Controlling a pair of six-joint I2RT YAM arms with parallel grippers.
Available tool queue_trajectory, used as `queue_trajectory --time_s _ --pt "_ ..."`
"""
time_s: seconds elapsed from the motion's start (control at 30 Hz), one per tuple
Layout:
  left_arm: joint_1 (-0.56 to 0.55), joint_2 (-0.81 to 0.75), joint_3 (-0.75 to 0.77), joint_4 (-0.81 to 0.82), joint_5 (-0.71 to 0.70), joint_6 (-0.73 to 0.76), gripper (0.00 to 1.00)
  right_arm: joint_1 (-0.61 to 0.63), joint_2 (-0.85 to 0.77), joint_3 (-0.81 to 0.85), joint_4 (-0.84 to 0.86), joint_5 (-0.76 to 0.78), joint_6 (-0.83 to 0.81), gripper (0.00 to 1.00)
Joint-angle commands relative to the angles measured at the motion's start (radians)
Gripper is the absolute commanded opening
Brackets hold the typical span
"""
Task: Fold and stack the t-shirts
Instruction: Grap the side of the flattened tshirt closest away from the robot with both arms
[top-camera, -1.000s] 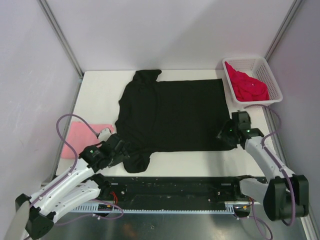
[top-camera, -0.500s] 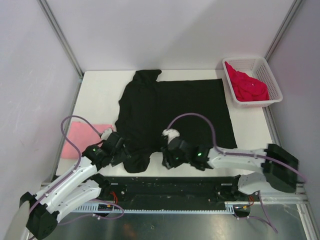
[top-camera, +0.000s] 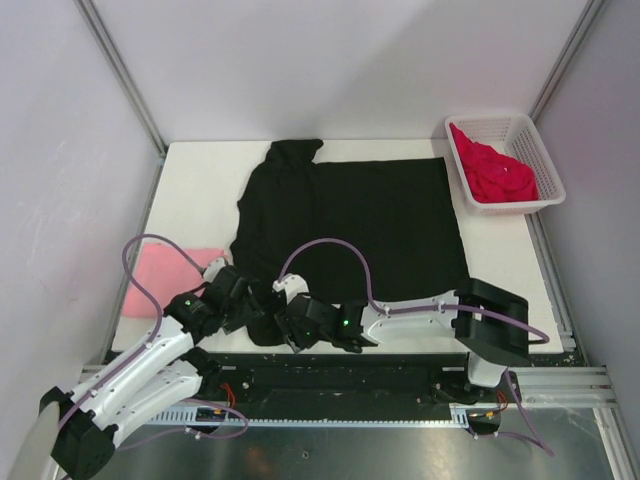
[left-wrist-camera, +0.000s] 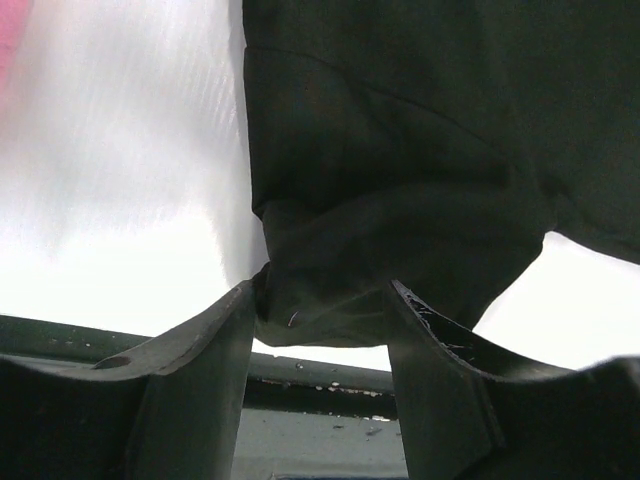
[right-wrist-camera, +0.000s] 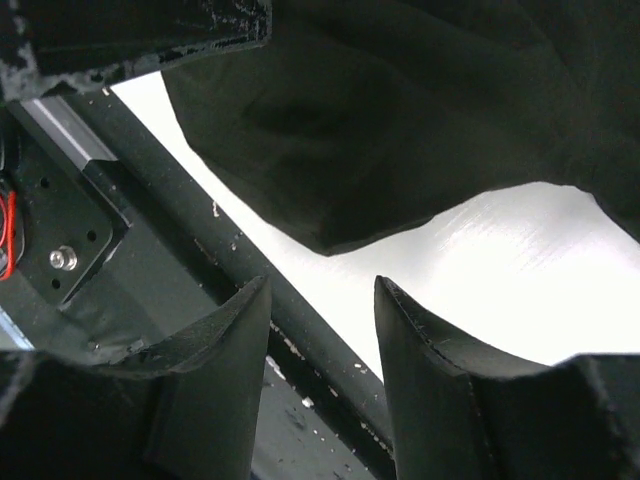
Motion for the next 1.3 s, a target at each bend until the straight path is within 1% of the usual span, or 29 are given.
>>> queue_trajectory --time_s 0.0,0.07,0.13,0.2,0.27,0.33,0.4,0.47,0.53,0.67,0.73,0.87,0.9,0.93,0.97,1.0,1.03,1.07,1.1,1.17,1.27 --pt "0.016 0.001 -0.001 0.034 0.001 0.026 0.59 -0.002 0.043 0.065 0.023 0.044 0.0 0.51" --pt "0.026 0.006 0.001 0.04 0.003 0.038 0.59 -0.013 0.066 0.083 0.008 0.038 0.008 0.49" --pt "0.038 0.011 0.006 0.046 0.004 0.05 0.6 -0.027 0.081 0.091 0.002 0.023 0.019 0.43" --pt "0.054 0.02 0.013 0.058 0.007 0.066 0.6 -0.047 0.087 0.095 0.001 -0.003 0.031 0.34" --pt "0.071 0.037 0.02 0.074 0.013 0.083 0.59 -0.071 0.087 0.101 0.001 -0.028 0.039 0.23" --pt "0.085 0.061 0.027 0.095 0.017 0.099 0.54 -0.098 0.083 0.111 0.002 -0.053 0.045 0.12" --pt "0.098 0.089 0.036 0.123 0.02 0.119 0.46 -0.133 0.08 0.127 0.002 -0.089 0.052 0.04" --pt "0.112 0.125 0.049 0.151 0.021 0.141 0.36 -0.181 0.083 0.143 0.004 -0.134 0.063 0.01" --pt "0.128 0.171 0.068 0.185 0.026 0.165 0.27 -0.227 0.092 0.155 0.01 -0.191 0.074 0.0" --pt "0.174 0.28 0.123 0.25 0.044 0.211 0.15 -0.312 0.128 0.187 0.028 -0.305 0.103 0.0" --pt "0.203 0.343 0.155 0.28 0.057 0.231 0.12 -0.351 0.155 0.208 0.036 -0.348 0.12 0.0" --pt "0.256 0.482 0.238 0.324 0.084 0.281 0.11 -0.408 0.215 0.263 0.027 -0.408 0.138 0.0" --pt "0.267 0.512 0.258 0.332 0.094 0.294 0.12 -0.419 0.228 0.278 0.017 -0.414 0.137 0.0" --pt "0.277 0.536 0.274 0.338 0.103 0.308 0.15 -0.427 0.24 0.289 0.008 -0.42 0.133 0.0" --pt "0.285 0.553 0.286 0.343 0.112 0.324 0.22 -0.435 0.248 0.299 -0.004 -0.423 0.13 0.01" --pt "0.293 0.561 0.297 0.347 0.12 0.341 0.34 -0.441 0.25 0.304 -0.014 -0.421 0.125 0.03" --pt "0.3 0.558 0.305 0.347 0.128 0.358 0.46 -0.445 0.247 0.306 -0.025 -0.412 0.116 0.07" --pt "0.306 0.549 0.31 0.348 0.138 0.375 0.56 -0.447 0.242 0.308 -0.039 -0.397 0.106 0.11" --pt "0.309 0.531 0.31 0.347 0.147 0.391 0.63 -0.448 0.235 0.308 -0.052 -0.381 0.097 0.15" --pt "0.311 0.479 0.301 0.346 0.17 0.41 0.71 -0.451 0.219 0.309 -0.075 -0.356 0.081 0.21" --pt "0.31 0.383 0.255 0.326 0.203 0.398 0.73 -0.453 0.199 0.309 -0.093 -0.331 0.069 0.28"
